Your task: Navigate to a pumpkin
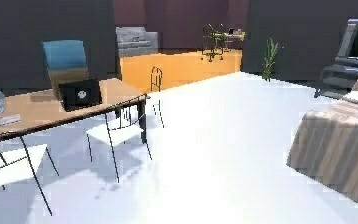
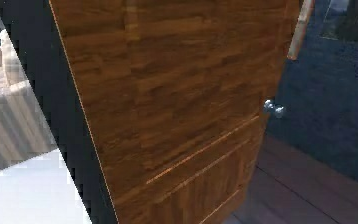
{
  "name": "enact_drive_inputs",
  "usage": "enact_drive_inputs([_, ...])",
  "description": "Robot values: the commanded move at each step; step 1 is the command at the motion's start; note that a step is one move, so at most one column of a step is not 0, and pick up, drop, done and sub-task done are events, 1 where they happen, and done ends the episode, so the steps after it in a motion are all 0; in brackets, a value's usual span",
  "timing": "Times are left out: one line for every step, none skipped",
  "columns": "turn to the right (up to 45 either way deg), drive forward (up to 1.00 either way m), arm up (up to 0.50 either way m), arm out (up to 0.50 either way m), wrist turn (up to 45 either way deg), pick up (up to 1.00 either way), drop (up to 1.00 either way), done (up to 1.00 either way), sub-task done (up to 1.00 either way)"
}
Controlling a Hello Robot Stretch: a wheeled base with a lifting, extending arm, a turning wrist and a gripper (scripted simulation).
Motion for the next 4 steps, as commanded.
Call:
enact_drive_inputs([0.0, 1.0, 0.0, 0.0, 0.0, 0.0, 0.0, 0.0, 0.0])
enact_drive_inputs([3.0, 0.0, 0.0, 0.0, 0.0, 0.0, 0.0, 0.0, 0.0])
enact_drive_inputs([45.0, 0.0, 0.0, 0.0, 0.0, 0.0, 0.0, 0.0, 0.0])
enact_drive_inputs([3.0, 0.0, 0.0, 0.0, 0.0, 0.0, 0.0, 0.0, 0.0])
